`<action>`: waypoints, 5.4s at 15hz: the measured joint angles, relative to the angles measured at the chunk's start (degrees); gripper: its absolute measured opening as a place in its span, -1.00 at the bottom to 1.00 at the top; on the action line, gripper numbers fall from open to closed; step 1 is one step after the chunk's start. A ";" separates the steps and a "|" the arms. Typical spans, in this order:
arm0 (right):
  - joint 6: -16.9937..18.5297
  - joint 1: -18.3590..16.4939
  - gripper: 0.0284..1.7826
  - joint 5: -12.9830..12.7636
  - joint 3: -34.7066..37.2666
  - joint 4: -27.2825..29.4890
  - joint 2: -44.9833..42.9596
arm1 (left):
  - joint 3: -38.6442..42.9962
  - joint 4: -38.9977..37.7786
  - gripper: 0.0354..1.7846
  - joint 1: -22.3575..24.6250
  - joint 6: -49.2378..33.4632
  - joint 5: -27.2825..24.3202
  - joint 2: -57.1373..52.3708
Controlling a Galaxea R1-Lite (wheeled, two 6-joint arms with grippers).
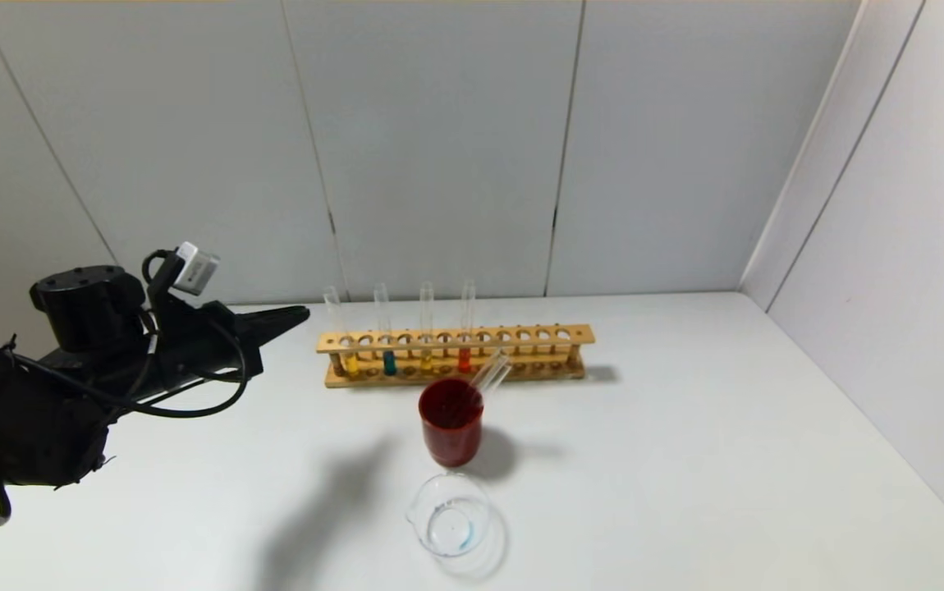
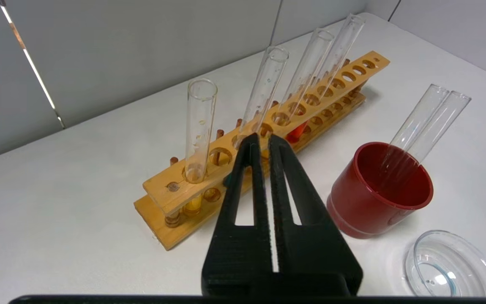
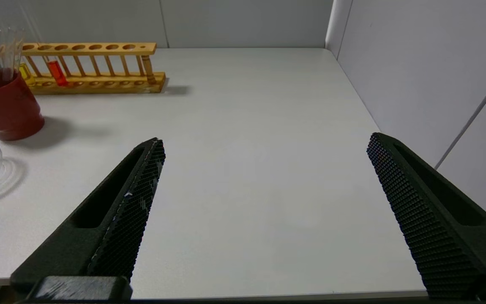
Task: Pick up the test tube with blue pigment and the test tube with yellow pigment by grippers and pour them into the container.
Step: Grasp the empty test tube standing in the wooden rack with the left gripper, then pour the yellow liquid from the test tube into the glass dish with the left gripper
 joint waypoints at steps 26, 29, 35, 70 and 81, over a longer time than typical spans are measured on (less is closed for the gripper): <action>0.00 0.00 0.96 0.00 0.00 0.00 0.00 | -18.30 -2.67 0.92 -2.68 -0.68 0.13 19.46; 0.00 0.00 0.96 0.00 0.00 0.00 0.00 | -19.48 -1.49 0.92 -2.83 -0.68 0.15 20.39; 0.00 0.00 0.96 0.00 0.00 -0.02 0.00 | -21.31 -1.05 0.92 -2.77 -0.69 0.17 21.75; -0.02 0.00 0.96 0.00 0.00 -0.02 0.00 | -23.60 11.11 -0.66 -3.79 -0.66 1.99 2.93; -0.02 0.00 0.96 0.00 0.00 -0.02 0.00 | -7.17 34.45 -0.66 -3.79 -0.09 5.62 -36.97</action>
